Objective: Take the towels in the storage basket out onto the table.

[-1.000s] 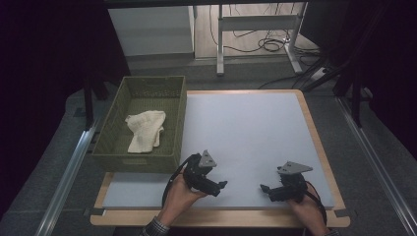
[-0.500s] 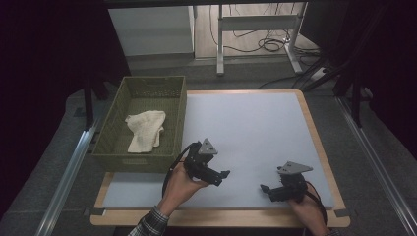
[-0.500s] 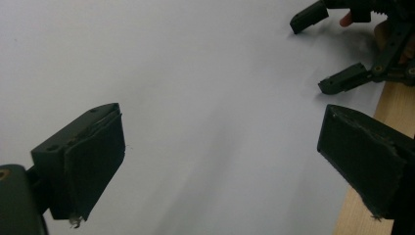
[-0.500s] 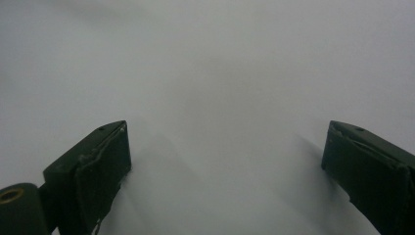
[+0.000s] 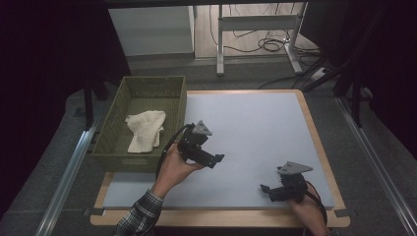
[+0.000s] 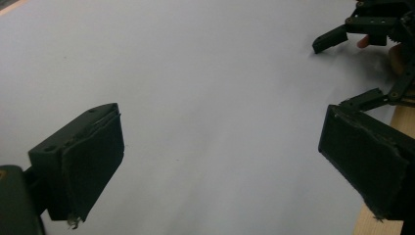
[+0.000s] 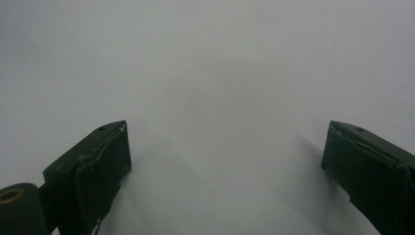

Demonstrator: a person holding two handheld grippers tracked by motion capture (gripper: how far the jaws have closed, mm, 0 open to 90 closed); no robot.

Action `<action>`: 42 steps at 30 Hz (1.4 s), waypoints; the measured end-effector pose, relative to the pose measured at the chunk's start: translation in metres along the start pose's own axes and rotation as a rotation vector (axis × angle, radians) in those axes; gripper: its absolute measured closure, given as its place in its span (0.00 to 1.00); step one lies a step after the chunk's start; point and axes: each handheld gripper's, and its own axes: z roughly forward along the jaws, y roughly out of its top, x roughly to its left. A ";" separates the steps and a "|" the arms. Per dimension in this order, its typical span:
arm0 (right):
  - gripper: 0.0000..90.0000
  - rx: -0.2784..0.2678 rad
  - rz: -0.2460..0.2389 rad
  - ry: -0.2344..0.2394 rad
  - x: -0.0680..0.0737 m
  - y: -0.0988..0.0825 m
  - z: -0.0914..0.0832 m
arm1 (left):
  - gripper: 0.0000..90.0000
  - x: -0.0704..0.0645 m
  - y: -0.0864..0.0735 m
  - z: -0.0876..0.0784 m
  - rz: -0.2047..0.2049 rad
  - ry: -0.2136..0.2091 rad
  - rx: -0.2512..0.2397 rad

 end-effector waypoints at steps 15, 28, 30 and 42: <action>0.05 0.000 -0.001 0.001 0.000 0.000 0.000 | 0.03 0.046 0.006 -0.013 -0.020 0.080 0.009; 0.05 0.000 0.000 0.000 0.000 0.000 0.000 | 0.03 0.084 0.001 -0.031 -0.079 0.174 -0.008; 0.05 0.000 0.000 0.001 0.000 0.000 0.000 | 0.03 0.090 0.000 -0.034 -0.086 0.188 -0.015; 0.05 0.000 0.000 0.001 0.000 0.000 0.000 | 0.03 0.135 -0.018 -0.052 -0.172 0.298 -0.011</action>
